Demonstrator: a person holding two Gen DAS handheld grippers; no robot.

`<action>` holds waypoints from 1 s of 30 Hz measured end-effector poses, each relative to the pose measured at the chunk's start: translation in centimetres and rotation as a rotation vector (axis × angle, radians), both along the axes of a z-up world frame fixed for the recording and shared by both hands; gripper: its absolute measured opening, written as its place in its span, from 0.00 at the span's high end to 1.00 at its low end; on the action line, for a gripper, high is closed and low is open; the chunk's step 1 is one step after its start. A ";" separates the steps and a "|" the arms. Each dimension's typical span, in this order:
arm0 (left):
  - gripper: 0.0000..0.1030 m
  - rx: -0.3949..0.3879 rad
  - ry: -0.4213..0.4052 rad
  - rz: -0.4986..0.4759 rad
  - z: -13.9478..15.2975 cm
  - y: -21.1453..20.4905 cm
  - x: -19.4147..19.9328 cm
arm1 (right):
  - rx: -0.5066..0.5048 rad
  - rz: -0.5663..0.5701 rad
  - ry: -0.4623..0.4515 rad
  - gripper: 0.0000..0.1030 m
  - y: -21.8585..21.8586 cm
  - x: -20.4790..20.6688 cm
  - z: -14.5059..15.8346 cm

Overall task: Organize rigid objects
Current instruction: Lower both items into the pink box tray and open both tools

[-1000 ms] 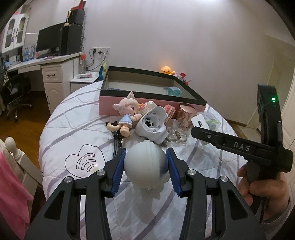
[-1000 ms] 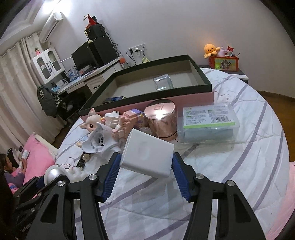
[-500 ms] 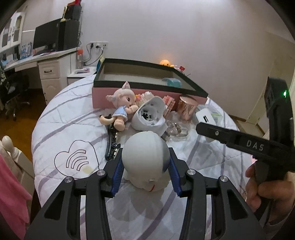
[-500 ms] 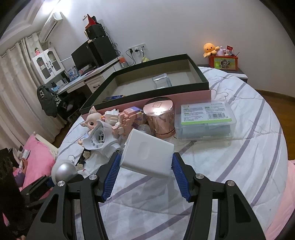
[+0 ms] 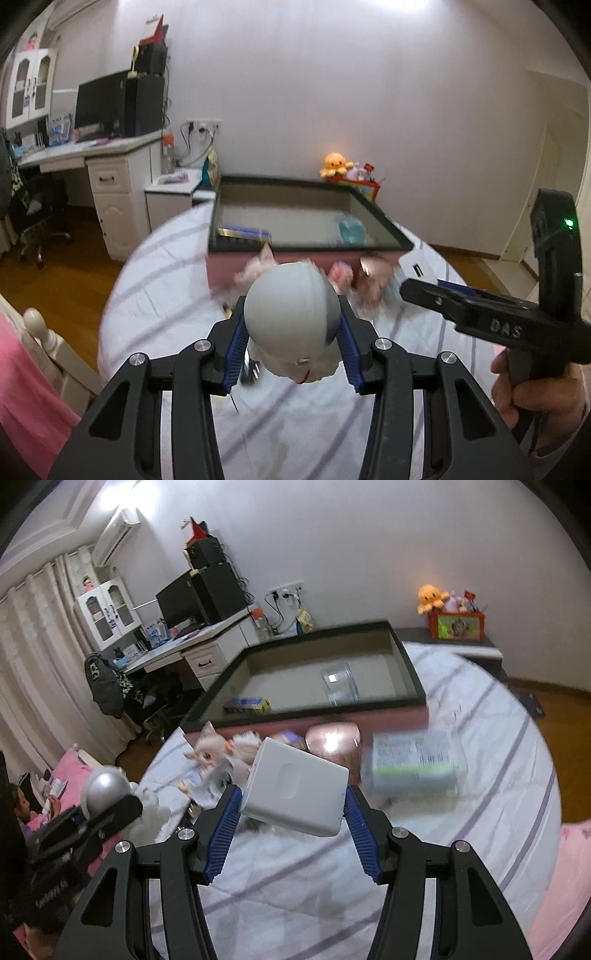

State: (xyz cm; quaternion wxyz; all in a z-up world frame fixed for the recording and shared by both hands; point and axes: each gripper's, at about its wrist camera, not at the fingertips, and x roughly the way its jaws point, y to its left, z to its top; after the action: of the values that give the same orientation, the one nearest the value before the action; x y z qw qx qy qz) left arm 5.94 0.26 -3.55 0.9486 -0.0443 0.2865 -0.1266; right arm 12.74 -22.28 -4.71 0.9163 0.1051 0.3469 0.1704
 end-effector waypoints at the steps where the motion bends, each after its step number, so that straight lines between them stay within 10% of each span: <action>1: 0.56 0.006 -0.010 0.003 0.6 0.1 0.5 | -0.005 0.009 -0.010 0.44 0.1 0.4 0.7; 13: 0.56 0.015 -0.039 -0.009 4.9 0.9 10.8 | -0.071 0.037 -0.070 0.43 -0.1 9.1 6.4; 30: 0.56 0.044 0.242 -0.038 -1.4 -2.5 26.7 | -0.082 -0.008 0.218 0.43 -1.0 22.6 -1.4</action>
State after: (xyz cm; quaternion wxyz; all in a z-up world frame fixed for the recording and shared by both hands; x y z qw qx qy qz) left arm 32.62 -2.24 -4.94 0.9052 -0.0329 0.4026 -0.1321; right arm 35.32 -23.24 -6.11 0.8772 0.0867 0.4509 0.1401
